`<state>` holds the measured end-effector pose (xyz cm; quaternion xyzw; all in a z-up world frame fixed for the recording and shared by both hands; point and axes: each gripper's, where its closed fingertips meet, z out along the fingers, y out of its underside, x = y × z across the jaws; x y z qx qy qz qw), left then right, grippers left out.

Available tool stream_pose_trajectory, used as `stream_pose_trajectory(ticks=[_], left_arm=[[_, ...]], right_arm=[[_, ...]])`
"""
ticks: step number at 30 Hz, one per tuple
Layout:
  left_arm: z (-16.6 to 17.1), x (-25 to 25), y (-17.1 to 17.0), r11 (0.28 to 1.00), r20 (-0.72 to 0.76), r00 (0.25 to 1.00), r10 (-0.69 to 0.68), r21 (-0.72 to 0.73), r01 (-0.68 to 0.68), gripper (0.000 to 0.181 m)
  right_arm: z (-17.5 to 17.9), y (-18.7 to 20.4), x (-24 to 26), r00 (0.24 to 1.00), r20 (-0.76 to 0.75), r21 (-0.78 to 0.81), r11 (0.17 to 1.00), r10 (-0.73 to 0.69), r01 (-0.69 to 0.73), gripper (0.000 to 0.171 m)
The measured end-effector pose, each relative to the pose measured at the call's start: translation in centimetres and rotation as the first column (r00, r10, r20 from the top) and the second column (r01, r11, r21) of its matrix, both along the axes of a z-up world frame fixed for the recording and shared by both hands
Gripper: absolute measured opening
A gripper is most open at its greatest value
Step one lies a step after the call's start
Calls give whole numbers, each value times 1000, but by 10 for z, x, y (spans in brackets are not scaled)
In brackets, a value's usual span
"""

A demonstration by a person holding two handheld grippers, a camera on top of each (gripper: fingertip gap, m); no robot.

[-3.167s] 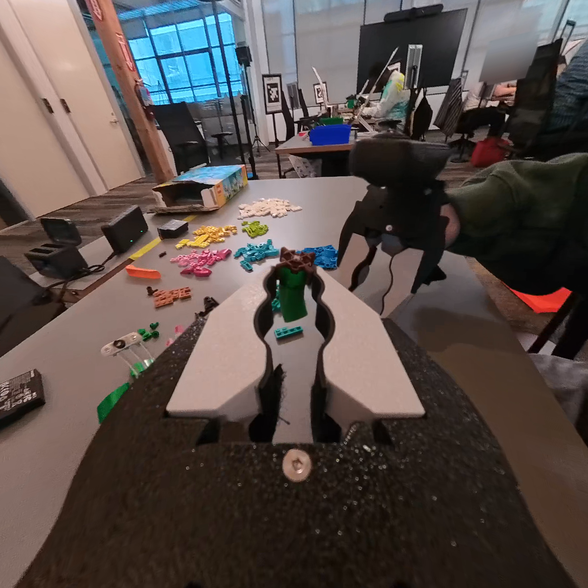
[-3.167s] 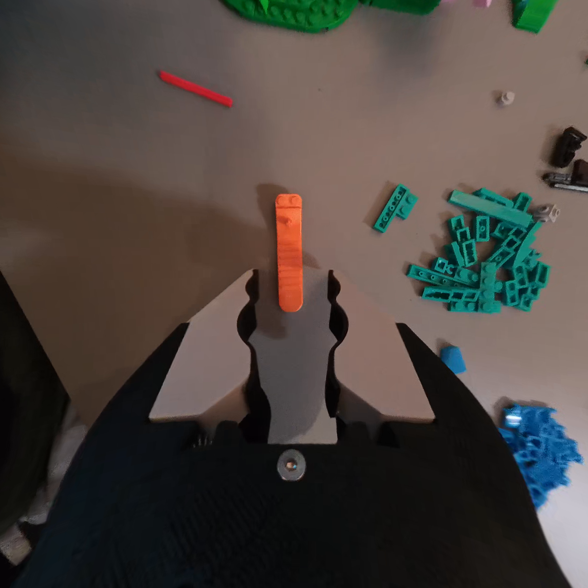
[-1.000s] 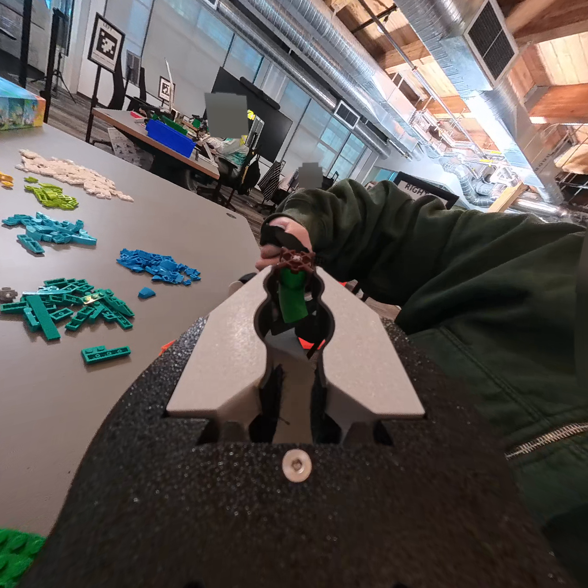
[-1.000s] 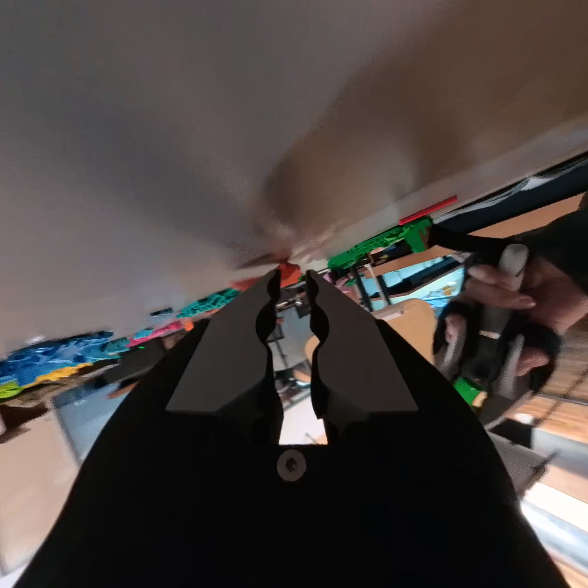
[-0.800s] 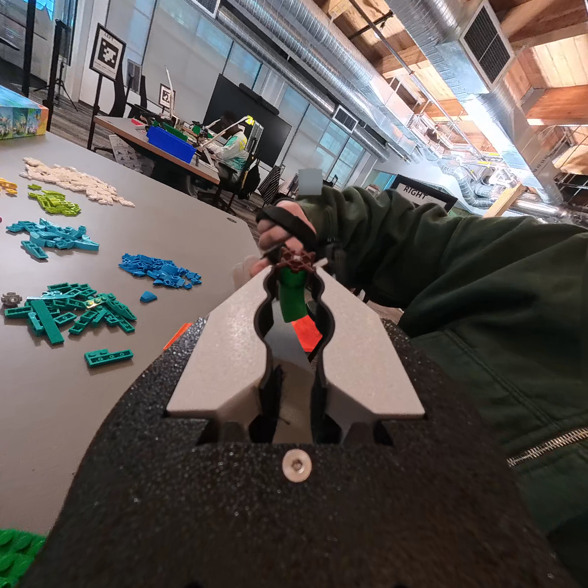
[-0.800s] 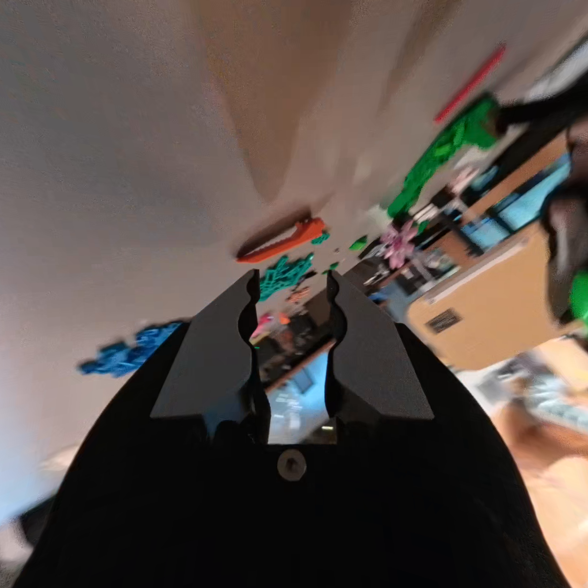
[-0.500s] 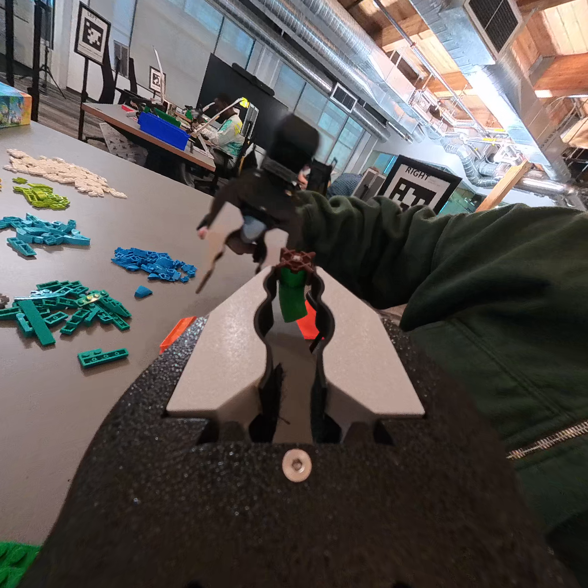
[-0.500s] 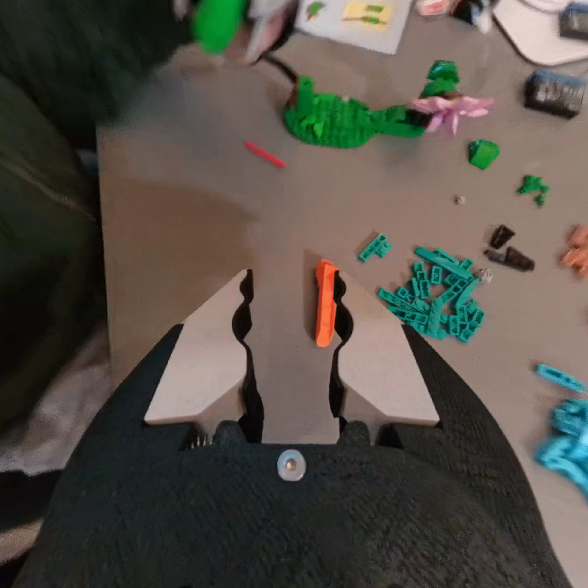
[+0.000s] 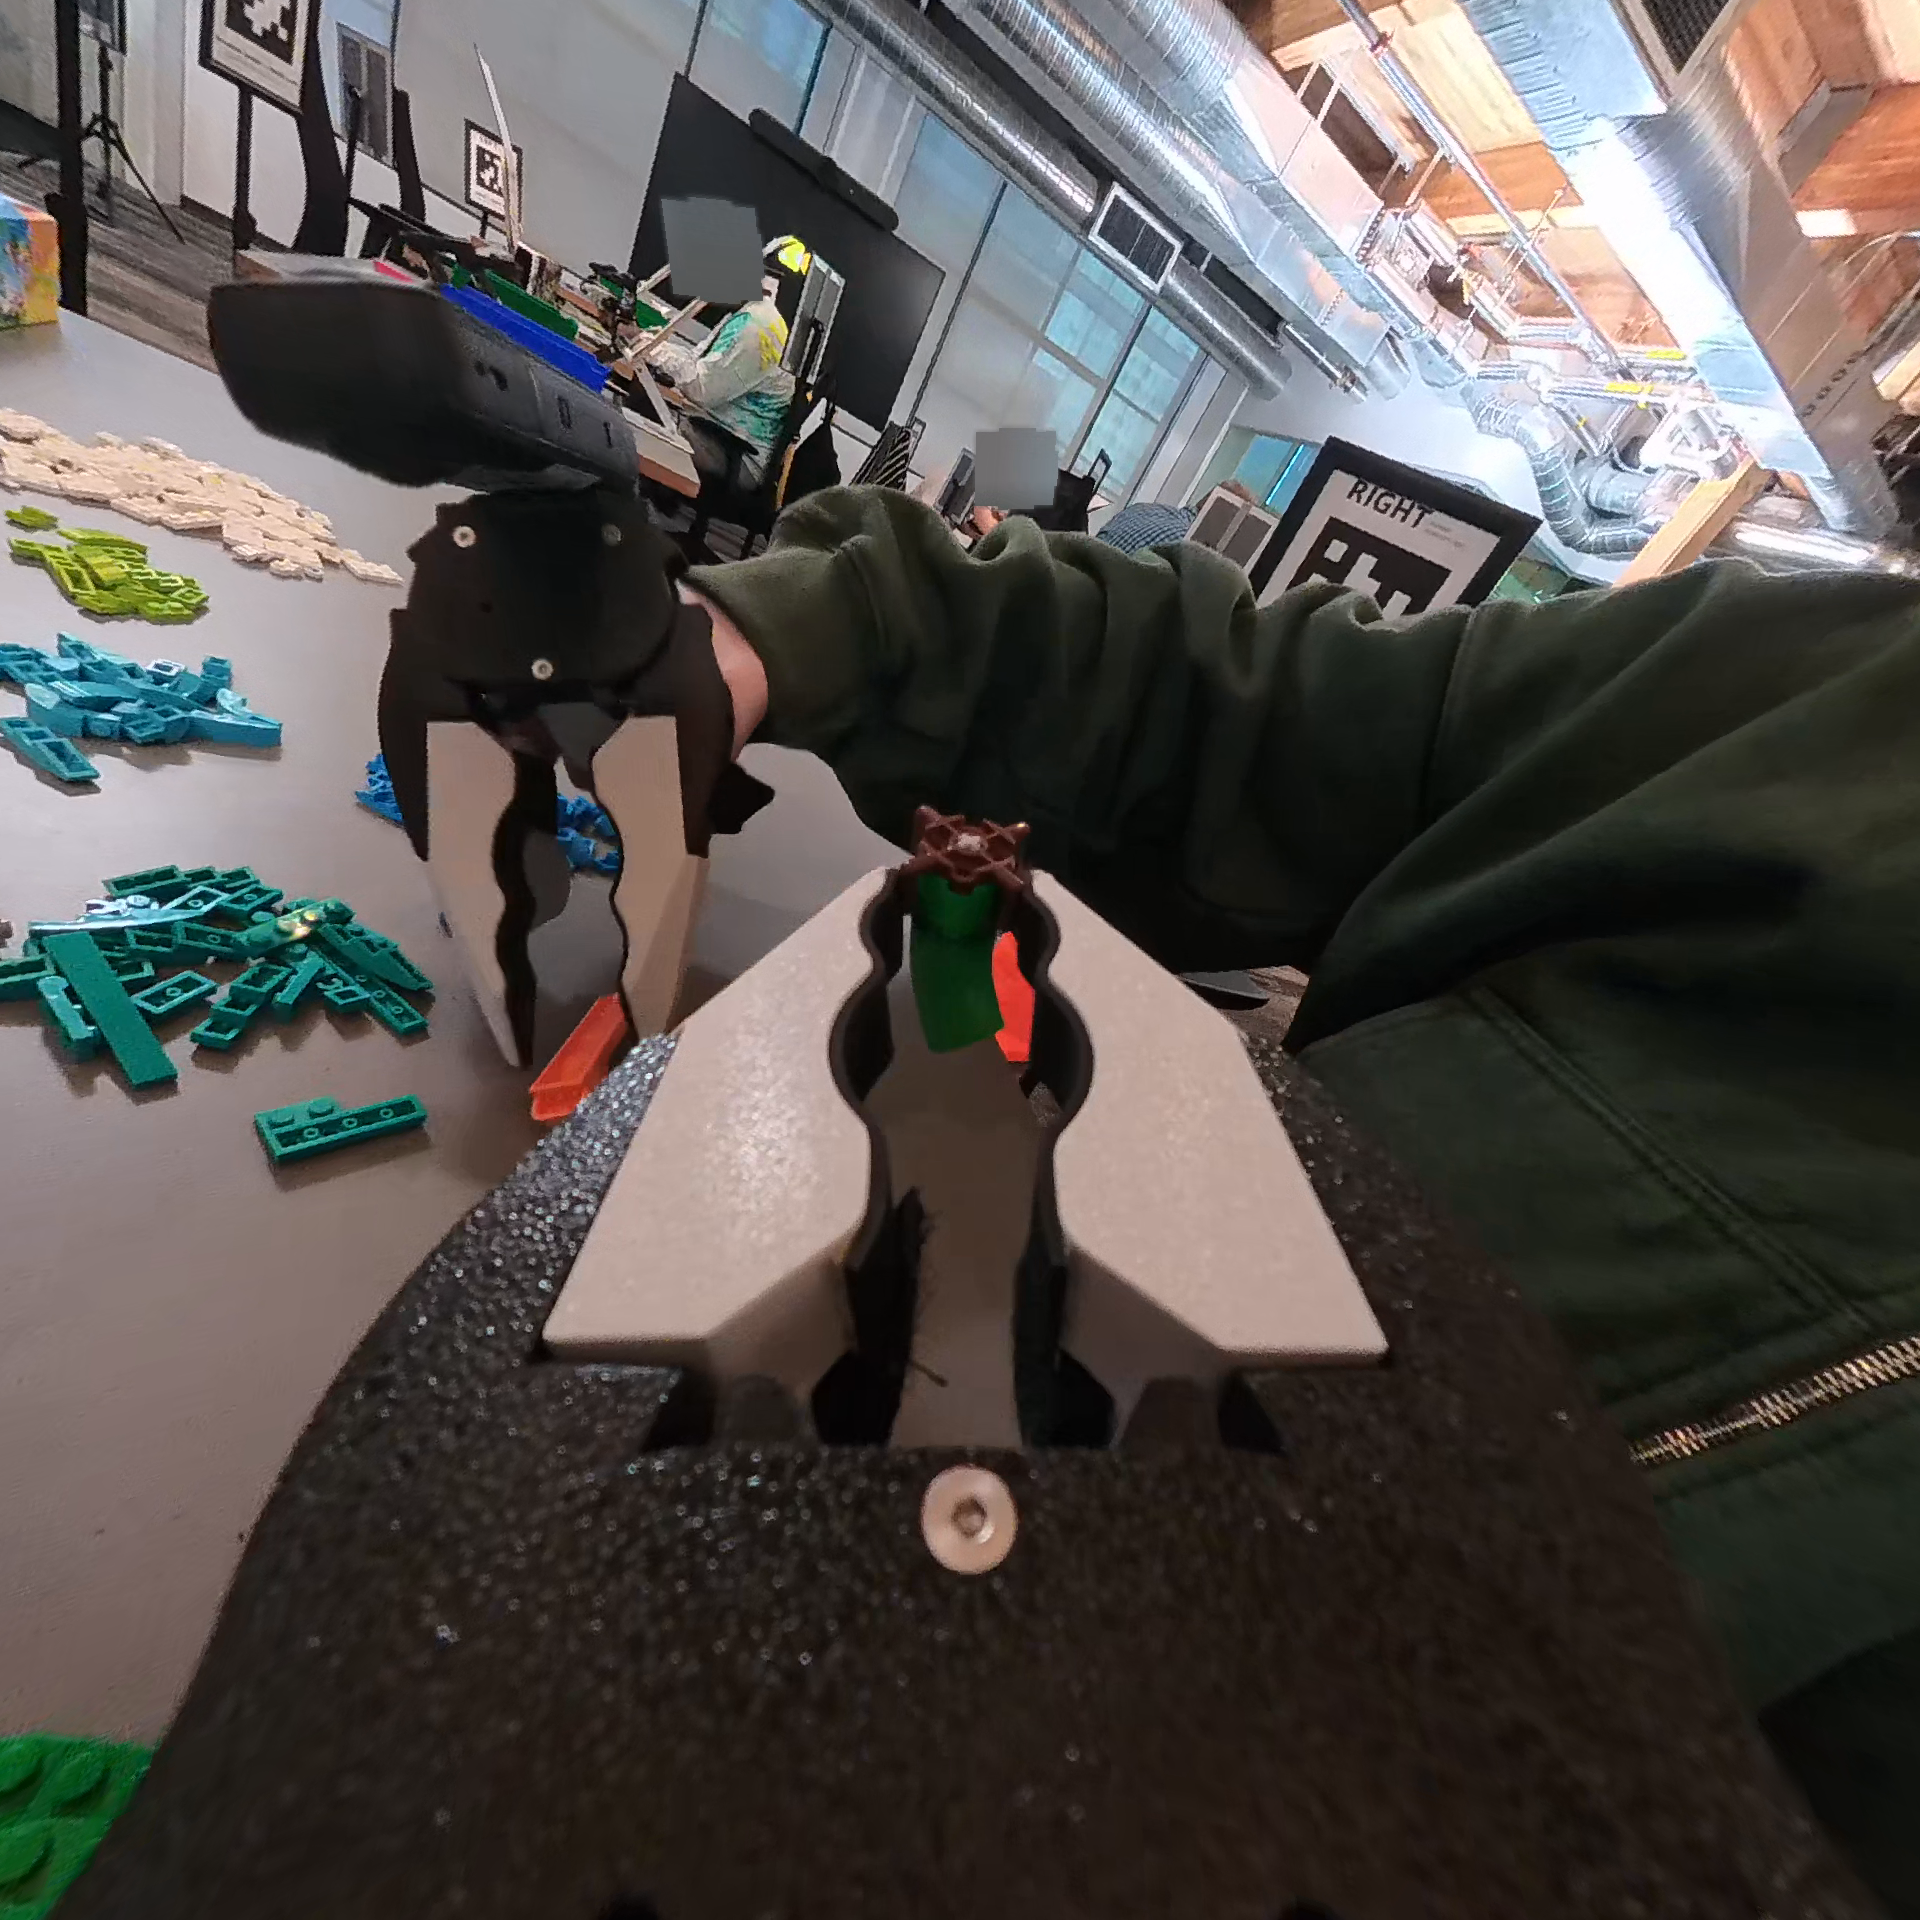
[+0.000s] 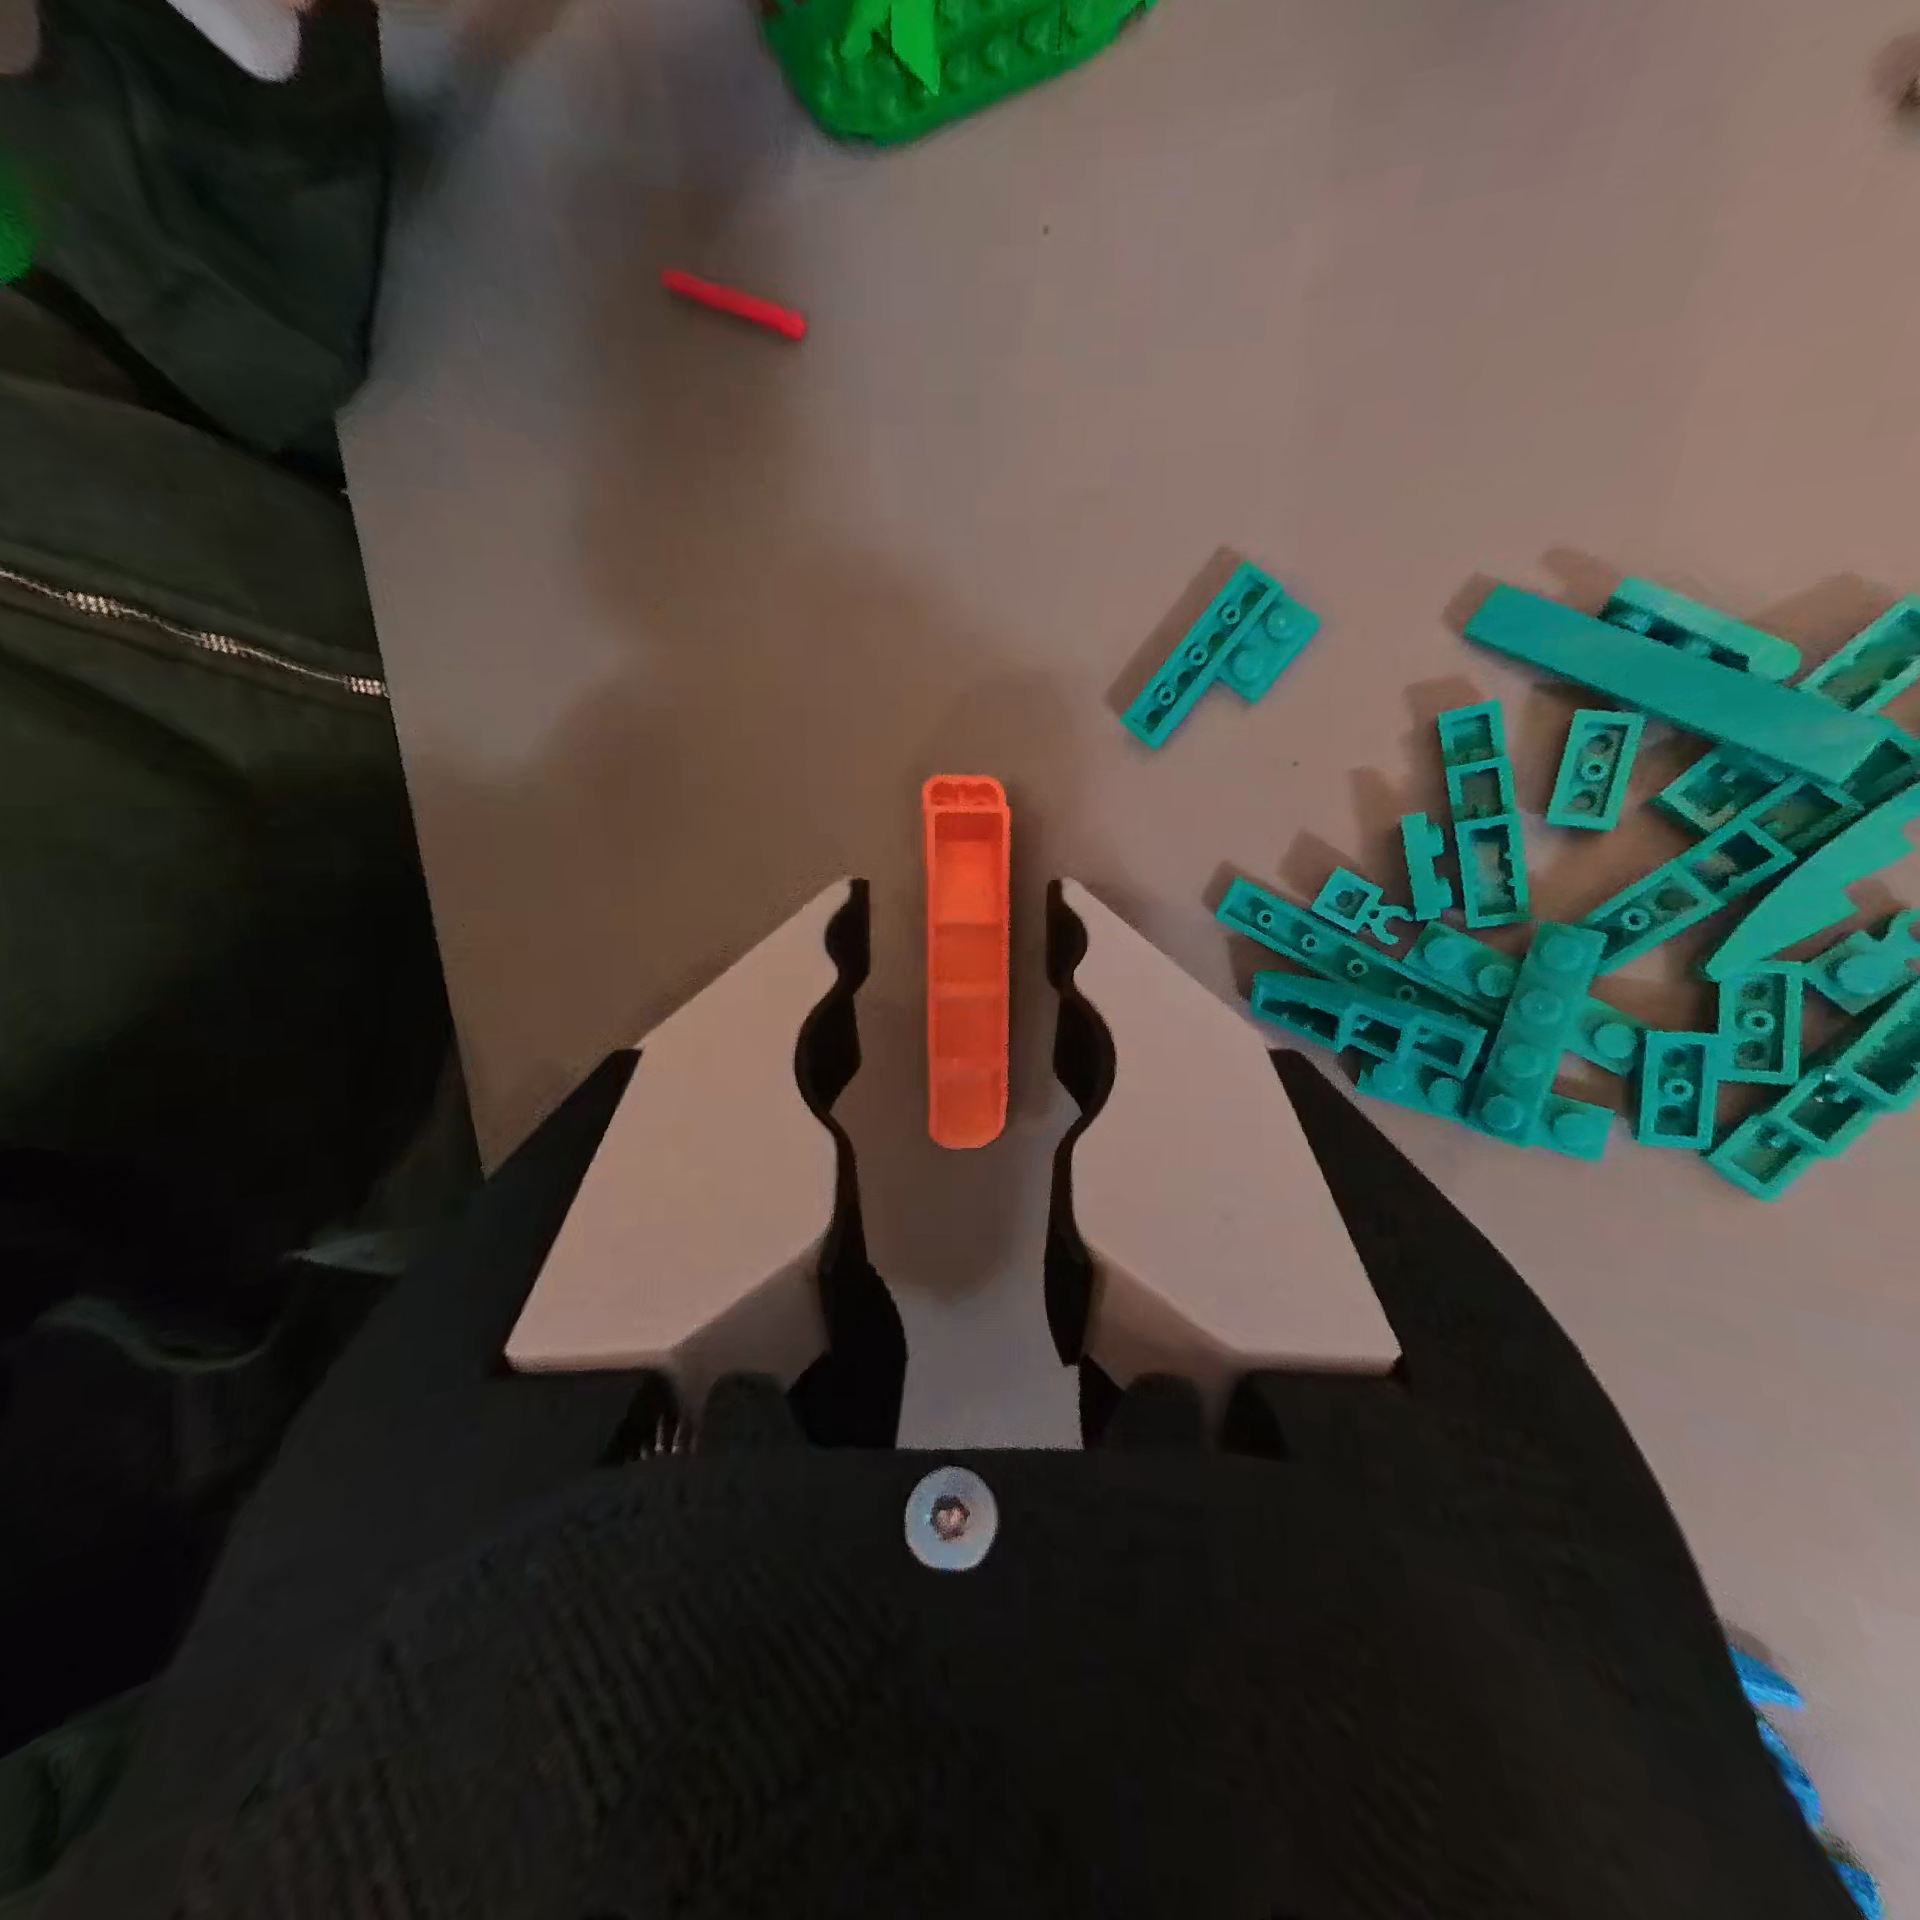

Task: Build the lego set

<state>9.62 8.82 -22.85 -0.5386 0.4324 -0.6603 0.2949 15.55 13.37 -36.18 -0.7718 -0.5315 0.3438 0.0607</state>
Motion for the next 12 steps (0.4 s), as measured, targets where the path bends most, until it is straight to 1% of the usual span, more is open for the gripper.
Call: stream_pose_trajectory(ticks=[1,4,6,7,9,11,12], left_arm=[[-1,0,0,1000,-2,1000,-1,1,1,20],[-2,2,-2,1000,-12,1000,-6,6,6,19],[-3,3,-1,1000,-22,1000,10,25,-10,19],[-6,4,0,998,-44,998,34,46,-32,19],[-14,6,5,987,-114,988,107,135,-92,19],[-24,10,10,963,-186,964,188,229,-143,19],[-29,13,12,950,-217,951,222,267,-161,19]], right_arm=[[-1,-1,0,1000,7,8,1000,4,-4,32],[-4,-3,-3,1000,10,41,999,2,-2,16],[-2,-3,-4,1000,-21,81,997,-17,18,15],[4,-1,-7,997,-69,127,991,-31,40,15],[33,5,-18,964,-254,215,966,-84,141,15],[66,6,-25,879,-458,254,929,-129,269,15],[79,4,-27,827,-542,243,913,-152,327,15]])
